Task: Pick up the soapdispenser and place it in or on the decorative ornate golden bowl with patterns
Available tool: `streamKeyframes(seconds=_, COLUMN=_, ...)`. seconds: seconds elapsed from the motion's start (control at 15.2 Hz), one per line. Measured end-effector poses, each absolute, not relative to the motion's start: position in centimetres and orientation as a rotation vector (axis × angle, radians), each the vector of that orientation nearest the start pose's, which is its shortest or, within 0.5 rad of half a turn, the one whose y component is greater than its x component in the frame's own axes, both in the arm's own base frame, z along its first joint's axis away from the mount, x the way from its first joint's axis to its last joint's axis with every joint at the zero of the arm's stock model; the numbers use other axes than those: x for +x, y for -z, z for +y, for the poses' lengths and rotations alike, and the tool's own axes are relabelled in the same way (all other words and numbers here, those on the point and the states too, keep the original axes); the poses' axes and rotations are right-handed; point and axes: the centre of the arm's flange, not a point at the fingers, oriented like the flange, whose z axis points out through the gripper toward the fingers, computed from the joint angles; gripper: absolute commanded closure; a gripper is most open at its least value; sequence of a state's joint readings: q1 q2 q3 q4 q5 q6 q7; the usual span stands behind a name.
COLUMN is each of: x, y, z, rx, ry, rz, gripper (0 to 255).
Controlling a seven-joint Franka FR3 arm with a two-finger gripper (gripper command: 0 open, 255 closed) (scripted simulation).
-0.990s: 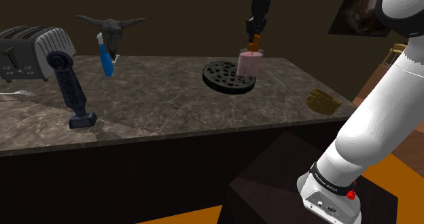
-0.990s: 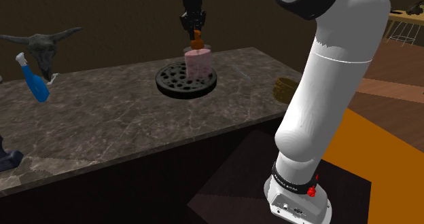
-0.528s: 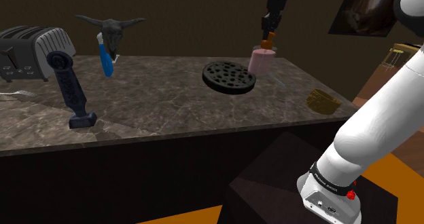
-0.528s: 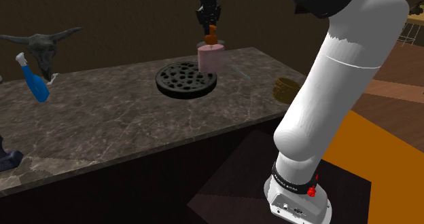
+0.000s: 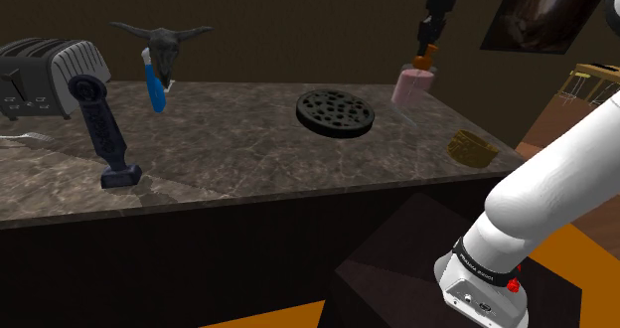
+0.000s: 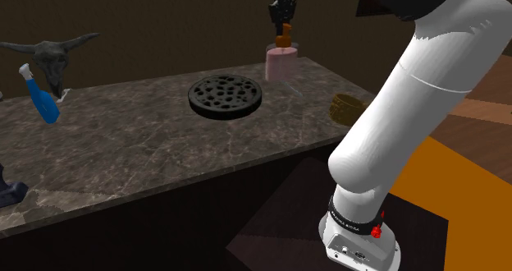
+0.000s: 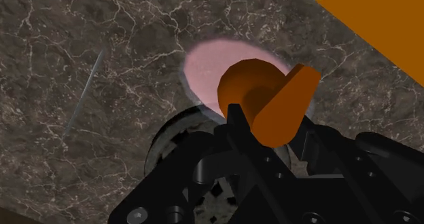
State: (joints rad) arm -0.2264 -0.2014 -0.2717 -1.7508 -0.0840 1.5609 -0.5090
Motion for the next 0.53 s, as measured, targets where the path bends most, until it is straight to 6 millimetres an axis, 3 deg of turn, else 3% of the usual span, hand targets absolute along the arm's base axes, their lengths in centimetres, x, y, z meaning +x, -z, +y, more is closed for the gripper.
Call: streamKeyframes(seconds=0.53, x=34.5, y=-65.4, z=-33.1, rx=-3.17, ry=-0.018, rz=-0.023, gripper=255)
